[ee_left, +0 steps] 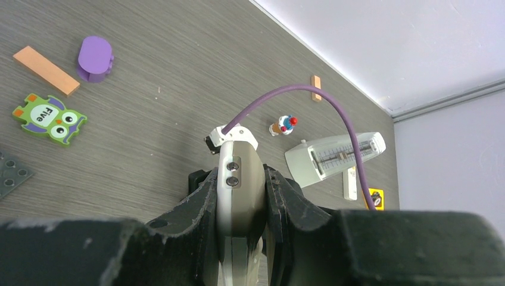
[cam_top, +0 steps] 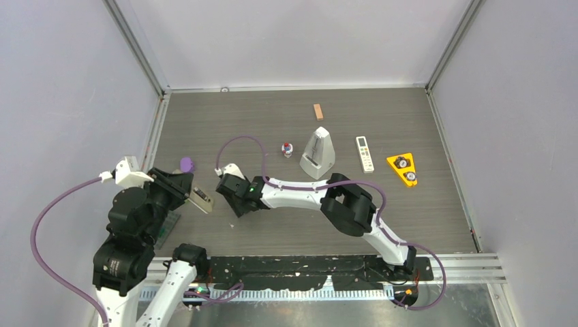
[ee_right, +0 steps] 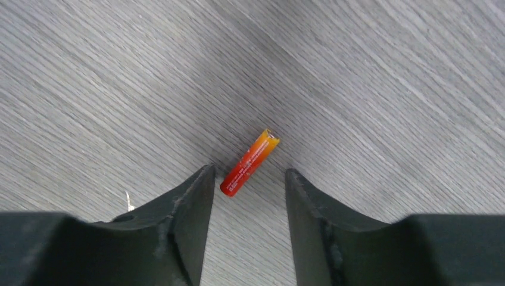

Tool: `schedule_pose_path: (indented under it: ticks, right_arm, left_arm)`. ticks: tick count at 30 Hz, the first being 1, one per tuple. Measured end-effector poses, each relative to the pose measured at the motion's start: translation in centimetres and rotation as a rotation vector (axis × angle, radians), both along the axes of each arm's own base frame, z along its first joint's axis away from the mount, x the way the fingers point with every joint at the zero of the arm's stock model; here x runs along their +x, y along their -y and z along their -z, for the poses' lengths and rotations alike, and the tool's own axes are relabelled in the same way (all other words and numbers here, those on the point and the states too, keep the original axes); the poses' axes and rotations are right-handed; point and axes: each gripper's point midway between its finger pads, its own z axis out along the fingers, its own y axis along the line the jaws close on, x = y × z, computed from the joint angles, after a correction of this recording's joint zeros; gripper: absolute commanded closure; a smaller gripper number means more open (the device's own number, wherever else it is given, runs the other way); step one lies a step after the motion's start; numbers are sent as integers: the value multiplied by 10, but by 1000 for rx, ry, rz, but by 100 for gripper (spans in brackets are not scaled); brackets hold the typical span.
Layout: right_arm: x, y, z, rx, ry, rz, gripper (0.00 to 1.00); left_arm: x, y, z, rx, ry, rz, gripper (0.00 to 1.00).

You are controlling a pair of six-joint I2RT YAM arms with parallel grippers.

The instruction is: Load the batteries into the remote control

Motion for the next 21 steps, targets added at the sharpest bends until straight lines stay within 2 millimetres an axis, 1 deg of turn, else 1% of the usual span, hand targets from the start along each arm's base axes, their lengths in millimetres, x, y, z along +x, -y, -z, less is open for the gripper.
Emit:
schedule_pose_path:
  ticks: [3,6,7,8,9,11,14,15,17,20,21]
  right_arm:
    - [3,-4,0,8,10,17,62]
    - [6,-6,0,14,17,32,76]
    - [7,-7,0,19,21,38,82]
    - [8,-7,0,23,25,43,85]
    - [8,-7,1,26,27,47,91]
    - [9,-6,1,34,34,56,94]
    - [11,-1,1,63,36,72,95]
    - [12,2,1,74,38,77,95]
    - [15,17,0,78,36,91,95]
    - [23,53,-2,60,26,126,95]
    - [26,70,-1,49,18,139,95]
  left_arm:
    - [0,-1,-1,1,2,-5,100]
    - [0,-1,-1,1,2,-5,100]
    - [0,-1,-1,1,1,-5,100]
    - [0,-1,-1,1,2,-5,100]
    - [0,-1,-1,1,1,-5,100]
    - [0,-1,-1,1,2,-6,100]
    - [0,-1,0,0,2,-5,100]
    - [0,-1,0,0,2,-5,100]
    - [1,0,1,0,0,-3,100]
    - [5,6,9,-6,-11,23,100]
    - [8,9,12,-10,-13,40,100]
